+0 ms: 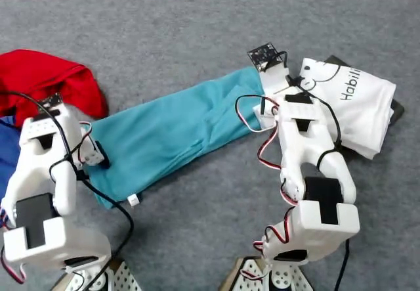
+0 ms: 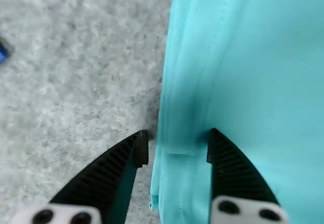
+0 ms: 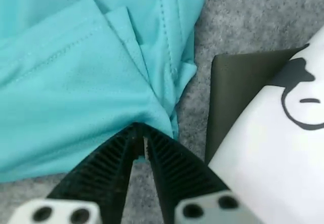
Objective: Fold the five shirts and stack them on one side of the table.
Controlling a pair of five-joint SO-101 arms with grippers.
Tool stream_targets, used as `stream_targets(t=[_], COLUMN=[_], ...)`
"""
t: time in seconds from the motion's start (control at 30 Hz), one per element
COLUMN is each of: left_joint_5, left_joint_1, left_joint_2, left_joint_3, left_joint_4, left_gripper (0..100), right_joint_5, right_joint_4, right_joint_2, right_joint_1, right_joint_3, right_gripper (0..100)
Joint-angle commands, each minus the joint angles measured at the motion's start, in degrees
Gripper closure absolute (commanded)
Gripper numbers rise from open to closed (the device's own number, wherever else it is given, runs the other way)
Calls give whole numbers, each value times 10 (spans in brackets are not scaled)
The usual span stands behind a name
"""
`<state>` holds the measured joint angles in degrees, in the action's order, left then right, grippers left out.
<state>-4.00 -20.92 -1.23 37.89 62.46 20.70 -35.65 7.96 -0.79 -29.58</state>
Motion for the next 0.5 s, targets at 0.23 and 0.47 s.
stream_targets(t=[0.23,0.47], left_joint_5=[-6,-6], left_joint_1=[5,5], left_joint_2=[-18,-18], left_joint_3=[26,26], left_joint_4=[-39,-61], left_gripper=[847,952], right_joint_5=[-3,-2], right_joint_4=[-4,-79], right_joint_2=[-87,-246], right_joint_1=[-9,1], right_joint_3=[-3,4], right_gripper=[995,994])
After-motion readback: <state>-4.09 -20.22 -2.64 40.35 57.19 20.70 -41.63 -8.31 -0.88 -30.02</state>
